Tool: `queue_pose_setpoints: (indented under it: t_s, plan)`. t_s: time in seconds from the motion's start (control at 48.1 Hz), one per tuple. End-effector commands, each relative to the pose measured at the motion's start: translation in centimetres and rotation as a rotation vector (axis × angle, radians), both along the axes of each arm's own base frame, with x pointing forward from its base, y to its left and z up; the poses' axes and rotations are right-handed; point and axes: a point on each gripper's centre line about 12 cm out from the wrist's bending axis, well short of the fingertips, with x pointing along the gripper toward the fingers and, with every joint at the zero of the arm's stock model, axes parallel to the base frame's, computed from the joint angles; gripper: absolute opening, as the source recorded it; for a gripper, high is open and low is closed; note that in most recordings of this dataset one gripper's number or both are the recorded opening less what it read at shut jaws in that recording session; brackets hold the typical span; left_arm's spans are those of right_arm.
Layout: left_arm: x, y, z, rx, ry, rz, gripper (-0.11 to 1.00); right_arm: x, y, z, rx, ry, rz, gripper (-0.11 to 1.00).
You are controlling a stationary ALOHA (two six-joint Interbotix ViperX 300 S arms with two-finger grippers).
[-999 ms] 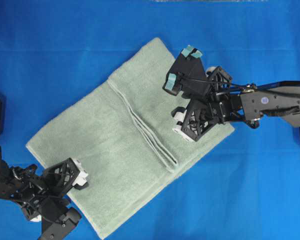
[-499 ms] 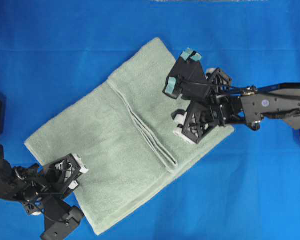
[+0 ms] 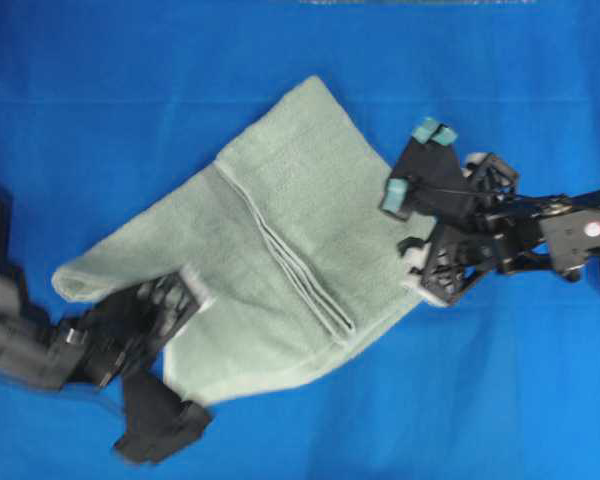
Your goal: Fold a bath towel.
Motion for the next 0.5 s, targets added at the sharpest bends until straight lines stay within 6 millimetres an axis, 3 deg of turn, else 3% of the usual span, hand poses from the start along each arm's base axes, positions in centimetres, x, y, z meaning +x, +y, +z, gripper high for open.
queue_pose_setpoints:
  t_s: [0.0, 0.125, 0.229, 0.354, 0.479]
  plan:
    - [2.5, 2.5, 2.8, 0.001, -0.069, -0.03, 0.09, -1.4, -0.2, 1.1, 0.012, -0.044, -0.019, 0.63]
    - [7.2, 6.6, 4.1, 0.034, -0.157, -0.145, 0.09, -3.5, -0.6, 1.1, 0.01, -0.051, -0.025, 0.63]
    - [12.3, 10.4, 5.2, 0.108, -0.247, -0.273, 0.09, -5.2, -1.1, 1.0, -0.001, -0.059, -0.023, 0.63]
    - [17.4, 13.2, 3.9, 0.151, -0.239, -0.35, 0.09, -6.8, -1.5, 1.2, -0.014, -0.084, -0.018, 0.63]
    - [20.1, 14.1, 1.8, 0.067, -0.193, -0.307, 0.09, -8.0, -1.7, 1.5, -0.018, -0.104, -0.017, 0.63]
